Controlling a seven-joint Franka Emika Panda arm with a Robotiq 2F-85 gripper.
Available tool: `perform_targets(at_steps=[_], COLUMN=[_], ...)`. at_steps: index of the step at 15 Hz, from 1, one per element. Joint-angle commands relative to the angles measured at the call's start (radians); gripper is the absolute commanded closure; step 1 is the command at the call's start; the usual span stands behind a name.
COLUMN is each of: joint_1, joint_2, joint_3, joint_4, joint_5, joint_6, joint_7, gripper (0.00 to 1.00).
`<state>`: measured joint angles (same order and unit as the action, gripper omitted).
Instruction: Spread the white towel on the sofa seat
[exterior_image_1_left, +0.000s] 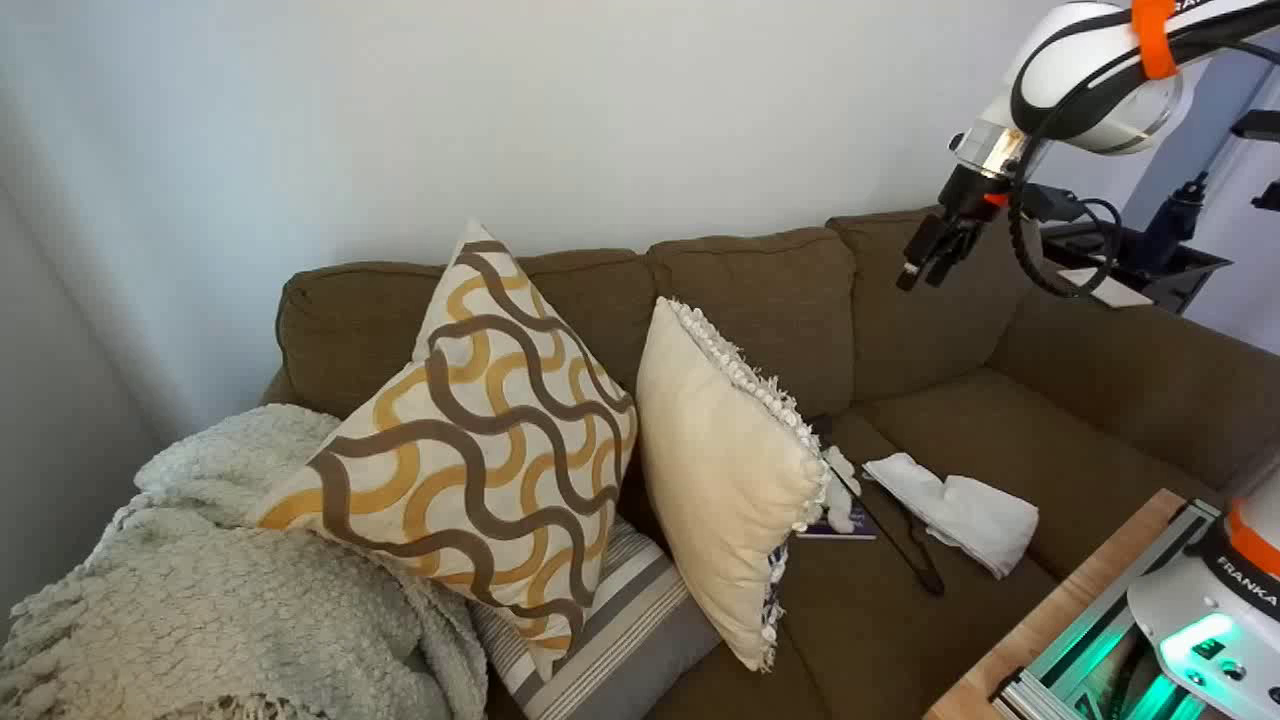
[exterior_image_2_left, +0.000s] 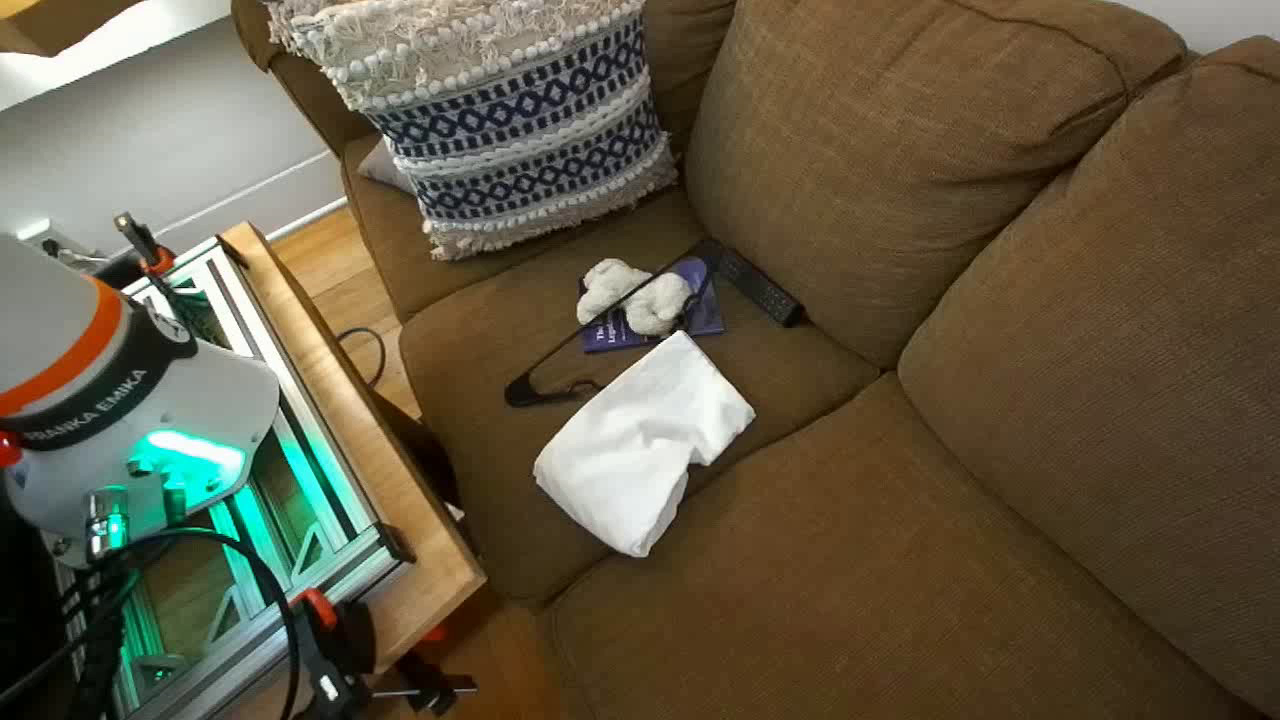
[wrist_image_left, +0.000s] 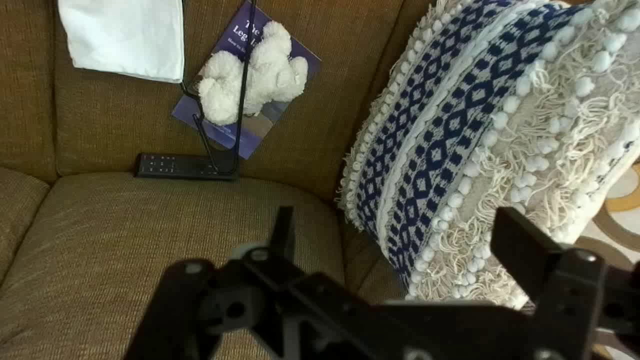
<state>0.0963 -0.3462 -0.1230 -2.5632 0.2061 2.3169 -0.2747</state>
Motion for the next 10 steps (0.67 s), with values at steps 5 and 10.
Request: perform_targets(at_steps=[5,10], joint_1=[-0.047,-0.159], joint_2=[0.05,0.215], joint_3=[0.034,-0.007], joint_4=[0.035,0.079], joint_5=[-0.007,-0.046], joint_6=[-0.007,0.08], joint_7=[0.133,0.242], gripper=[0.0,0.0])
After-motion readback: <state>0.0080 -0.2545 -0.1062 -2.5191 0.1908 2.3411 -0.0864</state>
